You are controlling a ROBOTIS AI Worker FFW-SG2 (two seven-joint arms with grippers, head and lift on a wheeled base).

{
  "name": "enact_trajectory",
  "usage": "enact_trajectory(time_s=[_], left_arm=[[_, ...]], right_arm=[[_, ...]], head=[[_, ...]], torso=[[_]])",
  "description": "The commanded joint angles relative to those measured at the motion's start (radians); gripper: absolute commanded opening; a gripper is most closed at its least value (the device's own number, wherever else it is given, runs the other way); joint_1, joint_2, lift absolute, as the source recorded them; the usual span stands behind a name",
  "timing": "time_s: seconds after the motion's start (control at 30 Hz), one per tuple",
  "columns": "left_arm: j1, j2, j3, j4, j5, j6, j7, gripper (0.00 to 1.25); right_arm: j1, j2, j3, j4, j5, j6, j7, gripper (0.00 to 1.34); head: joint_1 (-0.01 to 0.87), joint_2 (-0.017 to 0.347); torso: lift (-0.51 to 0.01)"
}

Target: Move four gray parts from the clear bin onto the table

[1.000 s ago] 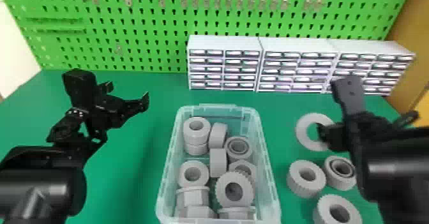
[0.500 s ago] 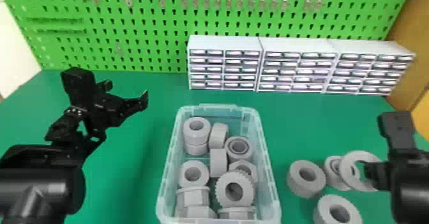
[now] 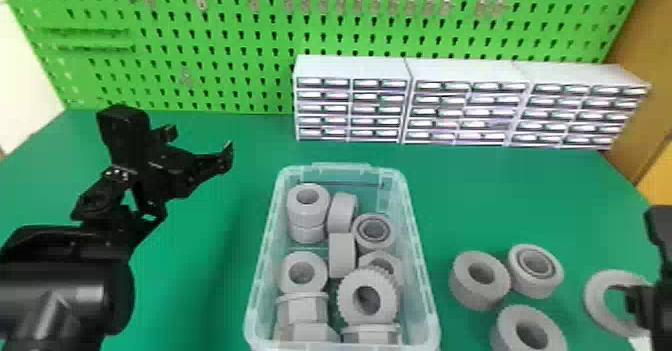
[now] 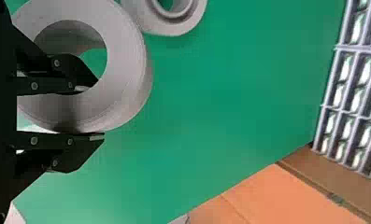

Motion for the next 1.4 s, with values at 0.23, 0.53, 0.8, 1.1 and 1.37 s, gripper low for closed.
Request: enact_trajectory(time_s=[0.23, 0.53, 0.8, 1.1, 1.37], left_arm=[[0.001, -0.002, -0.003, 0.000, 0.000, 0.000, 0.000, 1.12], [0.001, -0.002, -0.006, 0.000, 0.000, 0.000, 0.000, 1.12], [0.001, -0.002, -0.006, 0.000, 0.000, 0.000, 0.000, 1.12], [0.001, -0.002, -0.006, 0.000, -0.002, 0.000, 0.000, 1.12], [0.001, -0.002, -0.006, 0.000, -0.002, 0.000, 0.000, 1.13]], right_arm=[[-0.003, 0.013, -0.031, 0.113, -0.019, -0.074, 0.000, 0.25], [-0.014, 0.009, -0.048, 0.178, -0.022, -0.117, 0.000, 0.25], [-0.034, 0.011, -0.062, 0.222, -0.033, -0.168, 0.000, 0.25], [-0.059, 0.019, -0.050, 0.278, -0.060, -0.228, 0.000, 0.25], [-0.080, 0.019, -0.027, 0.301, -0.080, -0.246, 0.000, 0.25]], head=[[0.678, 0.034], [0.678, 0.034], [0.678, 0.034], [0.678, 0.034], [0.678, 0.034]], torso=[[-0.050], [-0.050], [-0.050], [-0.050], [-0.050]])
